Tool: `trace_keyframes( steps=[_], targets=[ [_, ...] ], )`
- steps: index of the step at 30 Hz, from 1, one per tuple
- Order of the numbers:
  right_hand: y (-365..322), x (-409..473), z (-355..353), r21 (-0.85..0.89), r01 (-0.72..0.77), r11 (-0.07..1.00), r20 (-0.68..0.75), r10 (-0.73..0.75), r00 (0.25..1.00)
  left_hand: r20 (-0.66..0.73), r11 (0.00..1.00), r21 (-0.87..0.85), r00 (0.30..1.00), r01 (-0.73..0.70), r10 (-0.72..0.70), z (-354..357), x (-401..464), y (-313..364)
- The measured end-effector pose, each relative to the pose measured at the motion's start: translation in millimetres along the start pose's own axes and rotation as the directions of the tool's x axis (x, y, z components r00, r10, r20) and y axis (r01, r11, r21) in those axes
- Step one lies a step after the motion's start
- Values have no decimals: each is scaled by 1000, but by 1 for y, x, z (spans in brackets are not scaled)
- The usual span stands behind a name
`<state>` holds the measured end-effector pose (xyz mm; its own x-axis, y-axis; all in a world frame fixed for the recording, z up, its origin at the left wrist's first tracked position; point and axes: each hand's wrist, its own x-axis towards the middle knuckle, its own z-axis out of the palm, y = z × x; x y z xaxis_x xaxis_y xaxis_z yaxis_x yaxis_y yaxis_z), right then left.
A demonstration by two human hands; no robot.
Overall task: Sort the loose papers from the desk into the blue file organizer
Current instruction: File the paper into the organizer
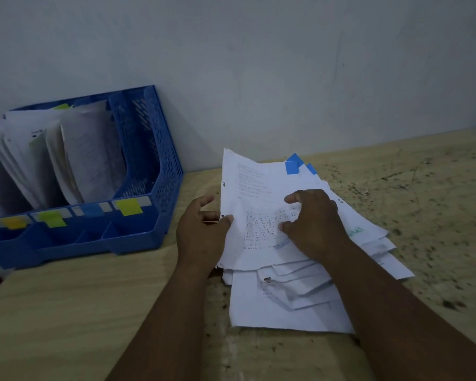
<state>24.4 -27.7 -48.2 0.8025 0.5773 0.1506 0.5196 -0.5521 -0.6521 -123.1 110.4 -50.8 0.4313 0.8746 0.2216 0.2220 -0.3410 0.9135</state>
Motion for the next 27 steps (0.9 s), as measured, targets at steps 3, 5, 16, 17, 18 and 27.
trace_keyframes(
  steps=[3,5,16,17,18,27],
  targets=[
    [2,0,1,70,-6,998,-49,10,999,13,997,-73,1000,20,-19,-3,1,1],
    [1,0,1,141,-8,990,-81,20,996,34,996,-91,999,14,-11,-4,1,2],
    [1,3,0,480,26,877,-135,45,990,274,915,-325,950,240,-152,-17,2,11],
    [0,3,1,485,50,873,-143,22,989,299,907,-335,942,255,-154,-19,4,10],
    [-1,3,2,486,75,871,-150,-2,989,327,896,-348,932,274,-158,-20,5,8],
    [-13,-5,4,533,242,811,-191,-163,968,373,859,-379,906,343,-197,-34,4,12]
  ],
)
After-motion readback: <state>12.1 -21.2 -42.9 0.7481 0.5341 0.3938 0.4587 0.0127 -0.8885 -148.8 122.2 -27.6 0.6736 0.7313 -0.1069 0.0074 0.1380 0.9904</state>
